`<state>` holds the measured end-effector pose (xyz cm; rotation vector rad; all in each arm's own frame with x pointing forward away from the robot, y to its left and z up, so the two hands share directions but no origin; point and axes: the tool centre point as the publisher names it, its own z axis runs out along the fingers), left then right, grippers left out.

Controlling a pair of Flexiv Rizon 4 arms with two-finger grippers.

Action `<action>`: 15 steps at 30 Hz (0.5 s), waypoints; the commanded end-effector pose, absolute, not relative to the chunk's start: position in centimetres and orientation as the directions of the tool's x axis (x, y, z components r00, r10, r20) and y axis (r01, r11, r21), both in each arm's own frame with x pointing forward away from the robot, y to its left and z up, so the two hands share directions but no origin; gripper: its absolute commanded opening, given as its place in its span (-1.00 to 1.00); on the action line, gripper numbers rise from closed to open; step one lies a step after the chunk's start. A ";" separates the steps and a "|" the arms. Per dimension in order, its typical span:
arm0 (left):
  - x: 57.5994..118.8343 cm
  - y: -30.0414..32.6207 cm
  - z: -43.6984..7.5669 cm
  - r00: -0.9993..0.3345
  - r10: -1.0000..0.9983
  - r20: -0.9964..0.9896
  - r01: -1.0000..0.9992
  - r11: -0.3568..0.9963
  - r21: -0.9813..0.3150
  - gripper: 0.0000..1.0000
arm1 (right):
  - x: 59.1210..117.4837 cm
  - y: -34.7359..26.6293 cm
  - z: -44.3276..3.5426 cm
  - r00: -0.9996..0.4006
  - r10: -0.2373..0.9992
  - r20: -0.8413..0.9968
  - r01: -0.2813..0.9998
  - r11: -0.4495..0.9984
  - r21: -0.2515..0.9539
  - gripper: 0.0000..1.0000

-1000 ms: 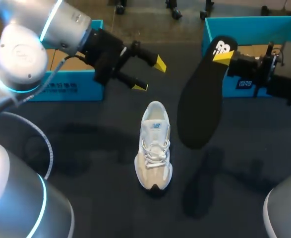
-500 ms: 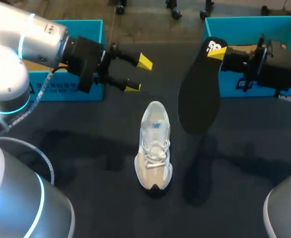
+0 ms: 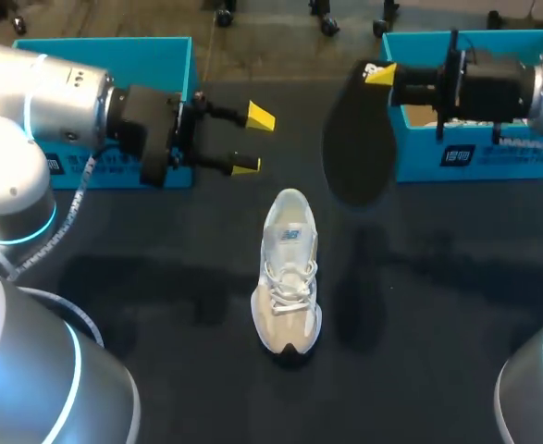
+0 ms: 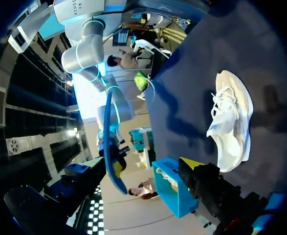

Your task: Take the shoe out of the shoebox, open the shoe tongue, remove and reinsert the insole, then place the shoe into the shoebox

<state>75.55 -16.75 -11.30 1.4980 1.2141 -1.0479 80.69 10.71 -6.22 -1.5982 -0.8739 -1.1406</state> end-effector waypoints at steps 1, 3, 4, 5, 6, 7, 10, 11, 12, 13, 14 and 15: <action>75.3 -16.8 -11.3 0.163 0.180 -0.970 0.985 -0.090 0.149 0.98 | 83.6 12.9 -7.1 0.333 0.059 0.941 0.916 -0.260 -0.307 -1.00; 75.4 -17.0 -11.0 0.164 0.170 -0.972 0.985 -0.089 0.151 0.98 | 84.0 13.4 -7.4 0.336 0.058 0.940 0.916 -0.253 -0.312 -1.00; 75.4 -17.0 -10.8 0.166 0.159 -0.973 0.984 -0.087 0.154 0.99 | 84.2 13.6 -7.5 0.338 0.060 0.939 0.916 -0.249 -0.314 -1.00; 75.5 -17.0 -10.7 0.168 0.154 -0.974 0.984 -0.082 0.157 0.98 | 84.3 13.8 -7.6 0.340 0.060 0.939 0.916 -0.247 -0.316 -1.00; 75.5 -17.0 -10.6 0.171 0.147 -0.974 0.984 -0.075 0.162 0.98 | 84.4 14.0 -7.7 0.345 0.061 0.937 0.916 -0.242 -0.321 -1.00; 75.7 -17.0 -10.3 0.171 0.134 -0.976 0.984 -0.070 0.163 0.98 | 84.5 14.3 -7.8 0.347 0.062 0.936 0.916 -0.238 -0.323 -1.00; 76.0 -17.1 -9.9 0.159 0.118 -0.980 0.987 -0.058 0.153 0.95 | 84.7 14.9 -8.1 0.360 0.069 0.931 0.914 -0.225 -0.337 -1.00; 76.2 -17.1 -9.7 0.156 0.108 -0.982 0.987 -0.051 0.151 0.94 | 84.7 15.3 -8.2 0.362 0.071 0.929 0.914 -0.223 -0.339 -1.00; 76.3 -17.1 -9.5 0.157 0.102 -0.982 0.987 -0.049 0.153 0.93 | 84.7 15.6 -8.3 0.366 0.075 0.927 0.914 -0.217 -0.344 -1.00; 76.4 -17.2 -9.3 0.159 0.101 -0.982 0.987 -0.045 0.155 0.94 | 84.7 15.9 -8.3 0.366 0.075 0.927 0.914 -0.215 -0.344 -1.00; 76.5 -17.3 -9.2 0.158 0.098 -0.983 0.987 -0.041 0.155 0.94 | 84.7 16.2 -8.3 0.367 0.075 0.927 0.914 -0.212 -0.345 -1.00; 76.6 -17.4 -9.2 0.156 0.096 -0.983 0.988 -0.035 0.153 0.94 | 84.7 16.3 -8.4 0.368 0.076 0.927 0.914 -0.210 -0.346 -1.00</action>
